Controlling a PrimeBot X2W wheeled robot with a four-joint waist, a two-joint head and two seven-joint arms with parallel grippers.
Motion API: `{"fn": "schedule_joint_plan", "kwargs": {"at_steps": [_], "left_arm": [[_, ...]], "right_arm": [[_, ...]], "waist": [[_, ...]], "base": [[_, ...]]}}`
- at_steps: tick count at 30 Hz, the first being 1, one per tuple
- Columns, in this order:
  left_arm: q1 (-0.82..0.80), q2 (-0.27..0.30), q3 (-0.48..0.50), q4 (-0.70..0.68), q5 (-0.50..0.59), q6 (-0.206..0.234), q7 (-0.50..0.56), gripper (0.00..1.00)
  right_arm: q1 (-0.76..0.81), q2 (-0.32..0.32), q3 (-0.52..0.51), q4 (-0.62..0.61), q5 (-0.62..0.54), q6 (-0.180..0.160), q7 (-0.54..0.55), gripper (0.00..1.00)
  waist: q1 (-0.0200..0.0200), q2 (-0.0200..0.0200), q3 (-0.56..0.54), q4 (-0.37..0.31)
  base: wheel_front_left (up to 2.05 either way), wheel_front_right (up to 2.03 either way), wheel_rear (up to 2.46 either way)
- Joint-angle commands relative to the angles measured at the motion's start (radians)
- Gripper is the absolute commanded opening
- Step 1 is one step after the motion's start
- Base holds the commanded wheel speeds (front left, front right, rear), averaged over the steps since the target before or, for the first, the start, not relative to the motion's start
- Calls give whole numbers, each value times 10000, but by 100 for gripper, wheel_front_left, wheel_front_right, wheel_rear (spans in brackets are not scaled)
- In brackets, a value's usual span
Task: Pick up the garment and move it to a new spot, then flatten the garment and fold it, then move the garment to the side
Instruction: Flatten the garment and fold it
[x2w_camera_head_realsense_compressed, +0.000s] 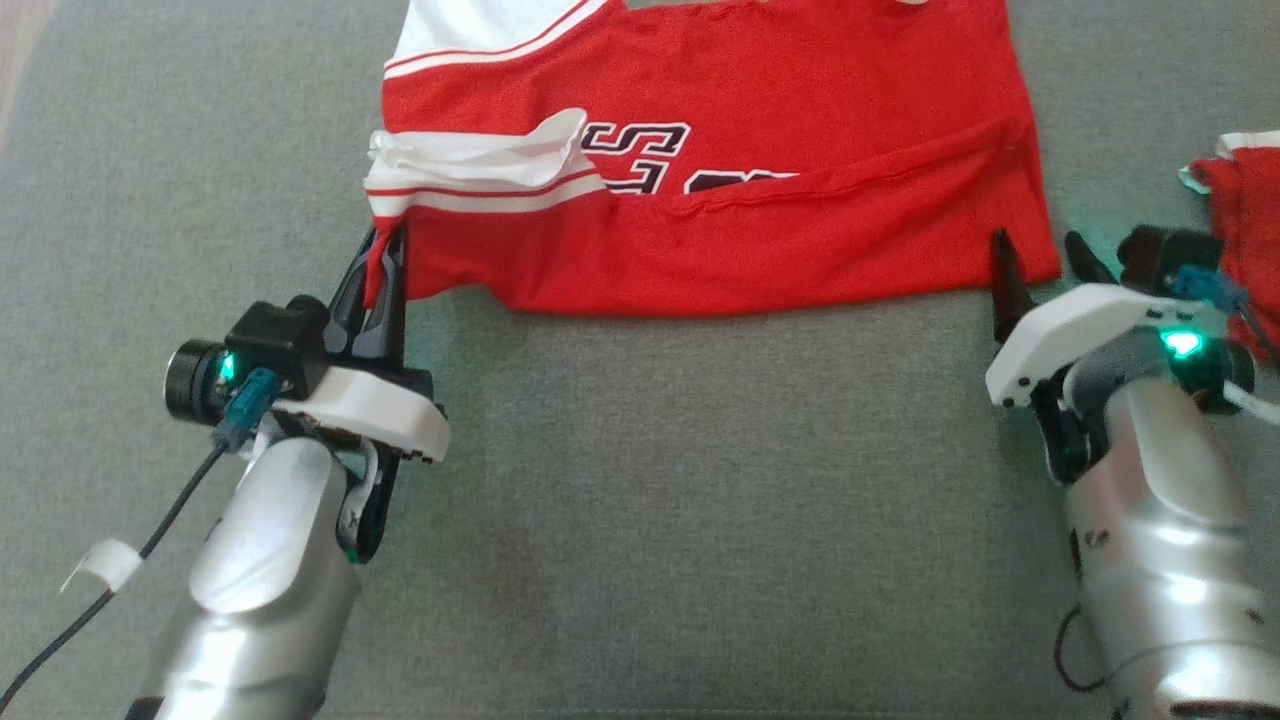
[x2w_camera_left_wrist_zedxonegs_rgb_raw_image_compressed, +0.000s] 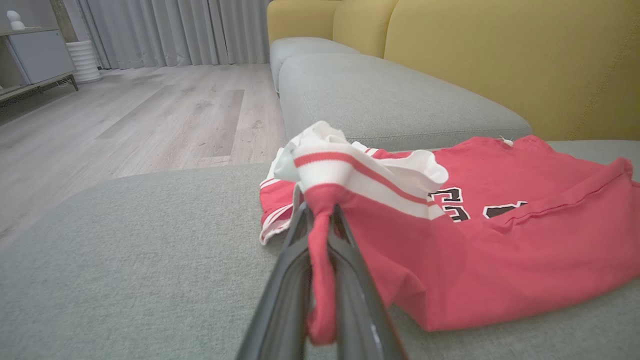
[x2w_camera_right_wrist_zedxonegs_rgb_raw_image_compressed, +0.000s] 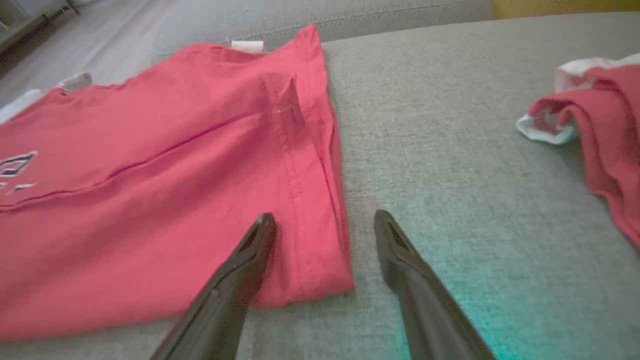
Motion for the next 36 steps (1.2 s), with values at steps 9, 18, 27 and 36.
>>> {"fn": "schedule_joint_plan", "kwargs": {"at_steps": [9, 18, 27, 36], "left_arm": [[-435, 203, 201, -131, -30, 44, -29, 0], [219, 545, 414, 372, -329, 114, -23, 0], [1690, 1019, 228, 330, -580, -98, 567, 0], [2893, 1303, -16, -696, -783, -119, 1404, 0]], "right_arm": [[-646, -5, 264, 1078, -1150, -7, 167, 0], [-230, -5, -362, 1163, -1068, -7, -850, 0], [903, -5, -334, 580, -538, -7, -666, 0], [2568, -5, -244, -1402, -212, -7, 933, 0]], "waist": [[-1, 0, 33, 281], [-1, 0, -827, -45], [-1, 0, -1882, -511], [-1, 0, -2371, -647]], "base": [[0, 0, 0], [0, 0, 0], [0, 0, 0], [0, 0, 0]]}}
